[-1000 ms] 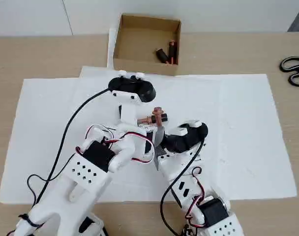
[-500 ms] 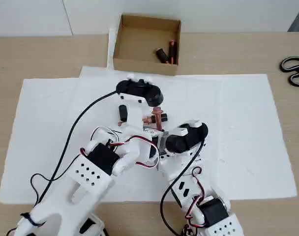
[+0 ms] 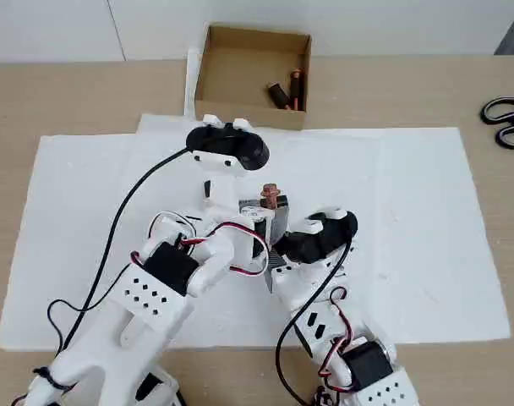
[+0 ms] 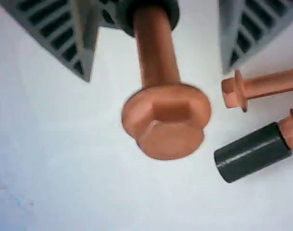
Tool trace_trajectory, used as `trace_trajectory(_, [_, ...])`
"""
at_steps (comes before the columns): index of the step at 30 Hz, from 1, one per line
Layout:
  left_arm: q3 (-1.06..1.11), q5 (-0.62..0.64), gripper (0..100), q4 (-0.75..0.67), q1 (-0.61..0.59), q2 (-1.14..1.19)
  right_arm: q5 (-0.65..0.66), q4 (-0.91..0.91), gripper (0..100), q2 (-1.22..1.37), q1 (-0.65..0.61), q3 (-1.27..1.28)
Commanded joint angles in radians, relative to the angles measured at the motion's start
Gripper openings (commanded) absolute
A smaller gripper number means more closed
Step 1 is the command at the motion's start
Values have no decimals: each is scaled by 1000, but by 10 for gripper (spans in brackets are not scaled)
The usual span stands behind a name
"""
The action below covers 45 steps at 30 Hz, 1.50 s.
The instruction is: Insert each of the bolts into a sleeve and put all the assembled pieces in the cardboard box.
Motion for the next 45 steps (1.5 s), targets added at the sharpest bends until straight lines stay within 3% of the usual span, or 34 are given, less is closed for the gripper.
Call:
trace_trajectory(1, [-13,0,166,-23,-5,-17,11,-22,3,-18,5,9])
trace_trajectory(9, [44,0,81,-97,-5,-15,11,-21,3,-18,4,9])
trace_trajectory(23, [68,0,76,-100,3,-15,11,-19,3,-18,4,9])
trace_trajectory(29, [77,0,3,-80,32,-17,11,-19,3,-18,4,9])
trace_trajectory(45, [73,0,6,29,57,-25,11,-19,3,-18,4,9])
